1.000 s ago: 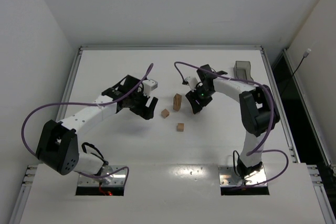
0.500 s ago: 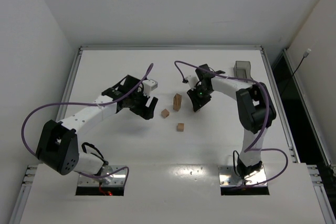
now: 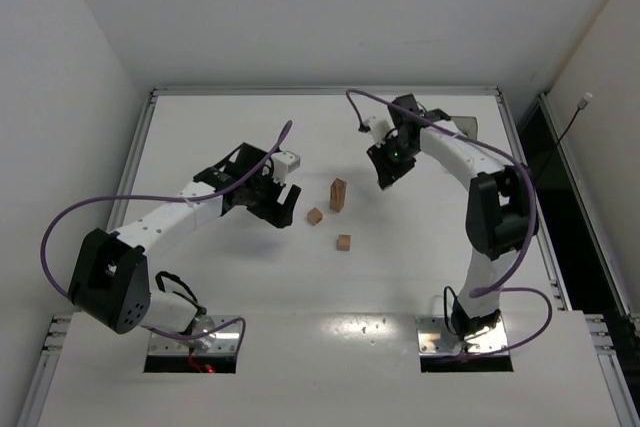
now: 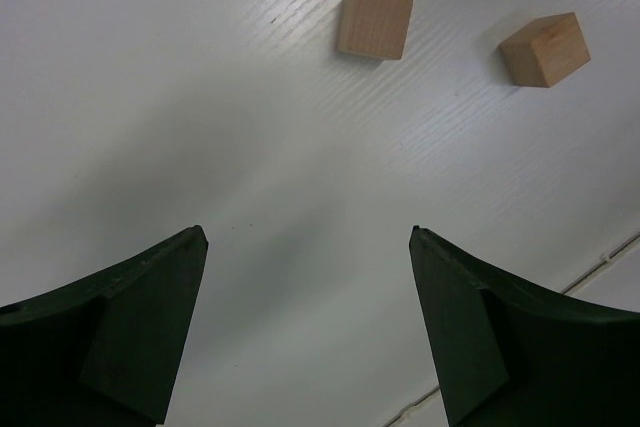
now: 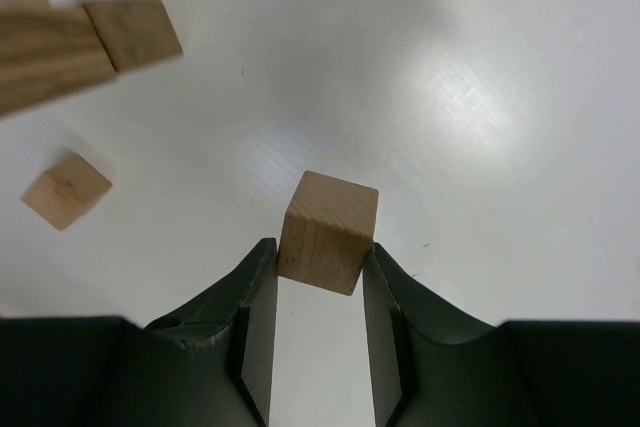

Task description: Build the wood block tower

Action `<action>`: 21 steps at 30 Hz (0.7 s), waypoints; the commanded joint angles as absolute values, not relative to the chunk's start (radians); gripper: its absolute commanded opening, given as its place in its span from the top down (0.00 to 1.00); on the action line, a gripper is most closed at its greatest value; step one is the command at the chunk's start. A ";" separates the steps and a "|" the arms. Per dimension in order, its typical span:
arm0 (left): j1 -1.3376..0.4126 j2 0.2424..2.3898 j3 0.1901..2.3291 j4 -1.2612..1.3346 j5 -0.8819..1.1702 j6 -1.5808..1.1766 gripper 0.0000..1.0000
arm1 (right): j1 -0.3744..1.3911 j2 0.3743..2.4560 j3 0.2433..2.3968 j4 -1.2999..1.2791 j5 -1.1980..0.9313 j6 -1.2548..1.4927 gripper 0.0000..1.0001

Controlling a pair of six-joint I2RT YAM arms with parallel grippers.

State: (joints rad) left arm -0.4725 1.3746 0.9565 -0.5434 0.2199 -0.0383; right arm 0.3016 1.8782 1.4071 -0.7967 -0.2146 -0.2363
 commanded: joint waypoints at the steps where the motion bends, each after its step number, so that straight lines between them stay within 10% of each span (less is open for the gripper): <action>1: -0.474 1.347 0.966 -0.522 0.219 -0.040 0.21 | 0.293 1.841 1.580 -0.934 -0.209 -0.301 1.00; 21: -0.474 1.347 0.976 -0.512 0.192 -0.040 0.21 | 0.458 1.990 1.985 -1.218 -0.325 -0.370 1.00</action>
